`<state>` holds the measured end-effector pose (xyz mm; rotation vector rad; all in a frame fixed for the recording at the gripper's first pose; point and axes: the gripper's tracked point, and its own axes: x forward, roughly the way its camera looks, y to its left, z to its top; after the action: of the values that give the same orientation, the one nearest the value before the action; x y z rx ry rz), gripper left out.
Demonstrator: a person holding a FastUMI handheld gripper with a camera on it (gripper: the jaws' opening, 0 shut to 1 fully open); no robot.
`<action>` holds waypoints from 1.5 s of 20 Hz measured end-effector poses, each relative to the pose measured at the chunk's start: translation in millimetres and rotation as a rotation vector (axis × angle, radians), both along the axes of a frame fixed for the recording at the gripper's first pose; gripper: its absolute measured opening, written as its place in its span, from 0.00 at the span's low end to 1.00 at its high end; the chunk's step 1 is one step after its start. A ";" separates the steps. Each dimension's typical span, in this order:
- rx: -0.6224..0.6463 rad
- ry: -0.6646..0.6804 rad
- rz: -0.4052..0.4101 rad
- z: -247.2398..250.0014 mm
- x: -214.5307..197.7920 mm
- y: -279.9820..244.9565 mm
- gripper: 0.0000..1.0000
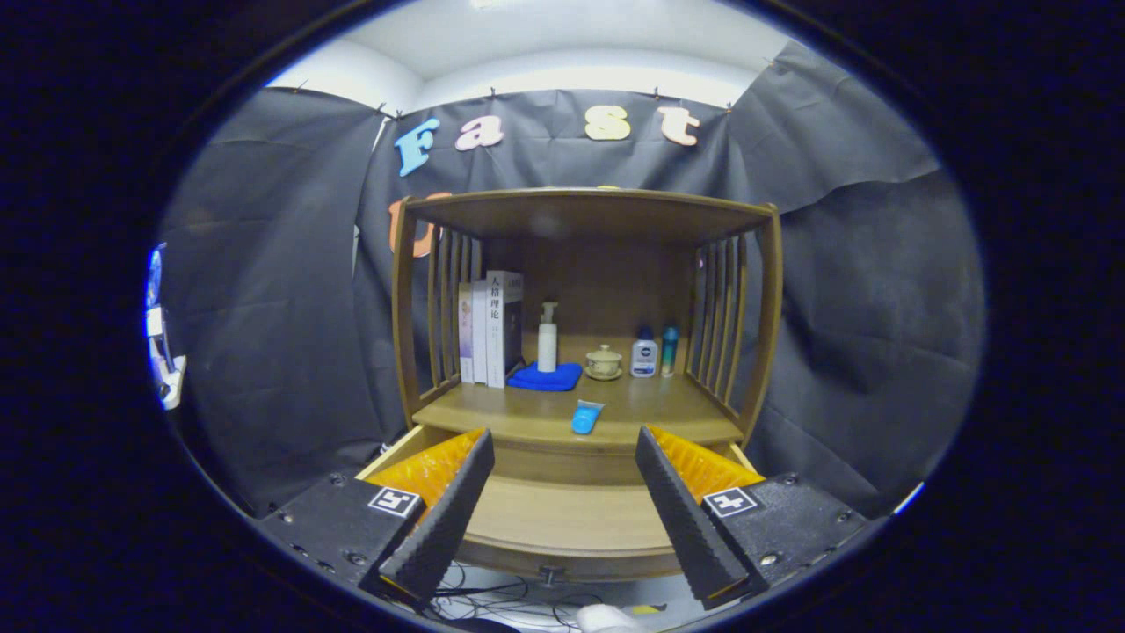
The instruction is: Pull open the drawer, take out the items inside it, and place them on the countertop above the cabinet.
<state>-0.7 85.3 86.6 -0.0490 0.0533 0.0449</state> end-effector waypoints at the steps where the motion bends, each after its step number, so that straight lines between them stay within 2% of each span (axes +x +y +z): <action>1: 0.001 -0.007 -0.005 -6.8 -3.8 -1.3 1.00; 6: 0.014 0.000 -0.033 -58.8 -14.6 -10.8 1.00; 9: 0.008 0.023 -0.077 -96.5 -16.6 -18.6 1.00; 17: 0.009 0.117 -0.093 -174.2 4.8 -11.8 1.00; 21: 0.009 0.146 -0.105 -189.1 17.4 -9.0 1.00; 25: -0.020 0.120 -0.137 -189.8 20.1 -8.4 1.00; 30: 0.005 0.130 -0.114 -188.9 29.3 -4.7 1.00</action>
<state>28.6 80.7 -102.4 -0.0377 0.1860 -0.0663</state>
